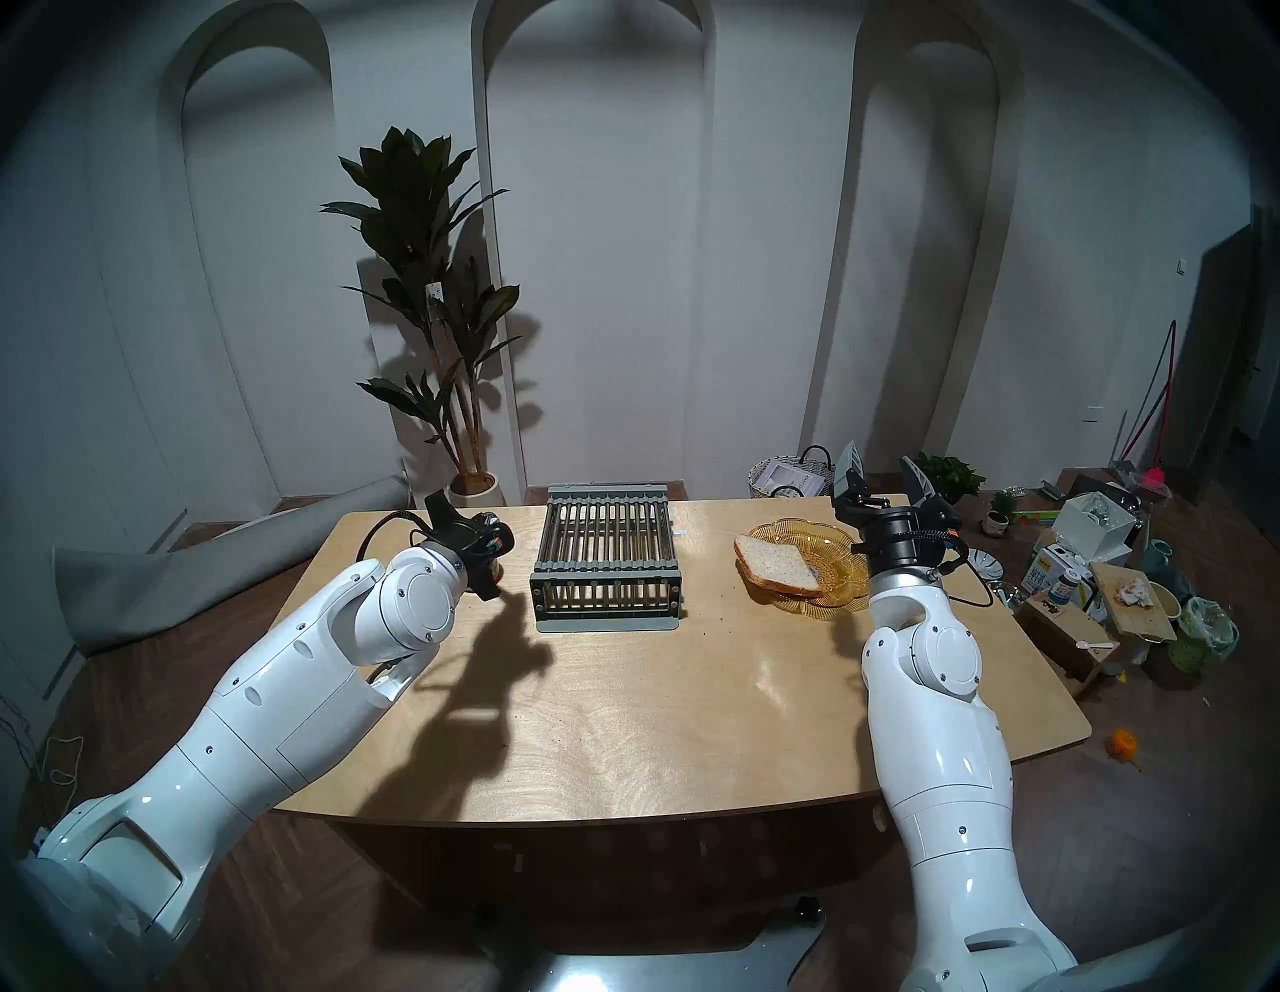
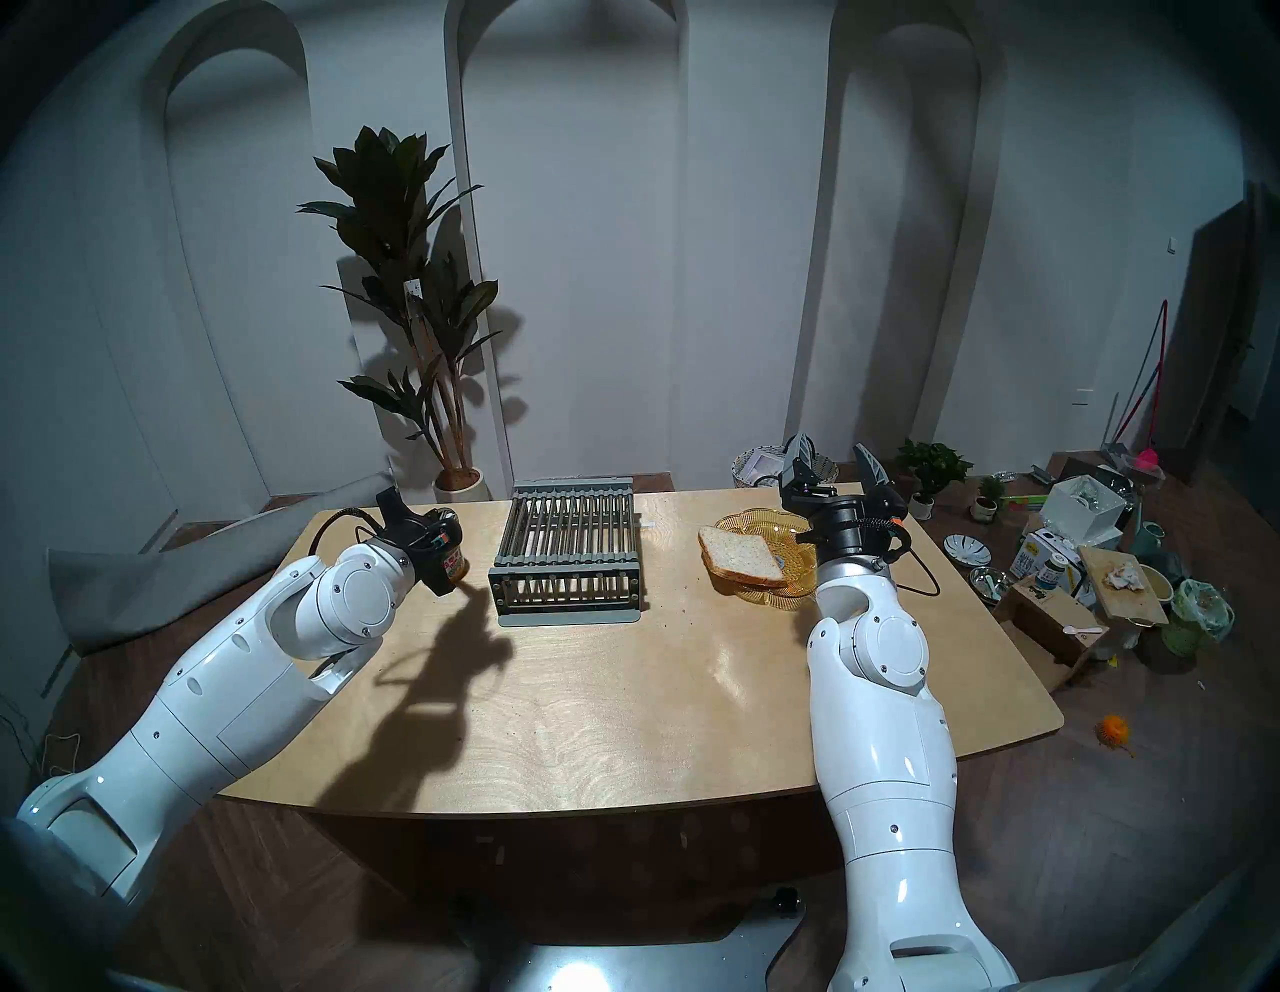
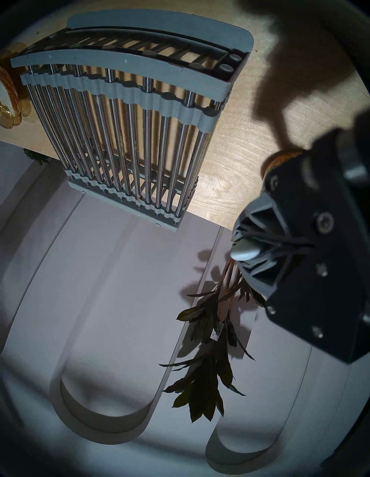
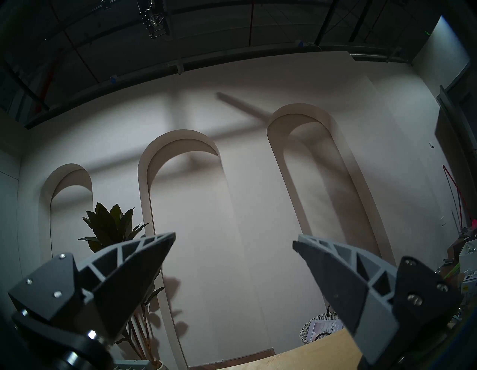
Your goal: Spread peanut butter over the slice of bread with the knife
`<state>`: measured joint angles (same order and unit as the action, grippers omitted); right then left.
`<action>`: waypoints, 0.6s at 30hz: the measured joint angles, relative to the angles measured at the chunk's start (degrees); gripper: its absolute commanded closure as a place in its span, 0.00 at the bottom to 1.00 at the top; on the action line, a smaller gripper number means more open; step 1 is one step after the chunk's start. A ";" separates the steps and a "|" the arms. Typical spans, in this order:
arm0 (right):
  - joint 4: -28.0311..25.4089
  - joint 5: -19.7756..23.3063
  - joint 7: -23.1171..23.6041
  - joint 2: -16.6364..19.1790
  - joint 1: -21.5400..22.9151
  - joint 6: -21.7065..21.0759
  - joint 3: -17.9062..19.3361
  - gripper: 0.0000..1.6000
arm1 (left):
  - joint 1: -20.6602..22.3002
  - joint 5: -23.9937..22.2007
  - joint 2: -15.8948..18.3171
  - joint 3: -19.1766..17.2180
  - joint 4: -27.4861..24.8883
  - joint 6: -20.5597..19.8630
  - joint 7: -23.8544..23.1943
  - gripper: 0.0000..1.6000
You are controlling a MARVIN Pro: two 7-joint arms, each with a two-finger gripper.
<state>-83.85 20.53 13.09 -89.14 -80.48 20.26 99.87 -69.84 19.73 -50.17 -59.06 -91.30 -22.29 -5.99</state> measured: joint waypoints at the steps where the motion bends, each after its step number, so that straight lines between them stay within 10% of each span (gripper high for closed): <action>1: 0.04 0.08 0.02 0.04 0.03 0.00 0.00 0.00 | 0.00 0.28 0.02 0.08 -0.03 -0.05 0.18 1.00; 18: 0.45 1.20 0.25 0.53 0.27 -0.02 0.00 0.00 | -0.06 4.26 0.33 1.20 -0.55 -1.30 3.18 1.00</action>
<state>-83.40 21.73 13.34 -88.61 -80.21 20.24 99.87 -69.90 23.98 -49.84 -57.87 -91.84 -23.58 -2.81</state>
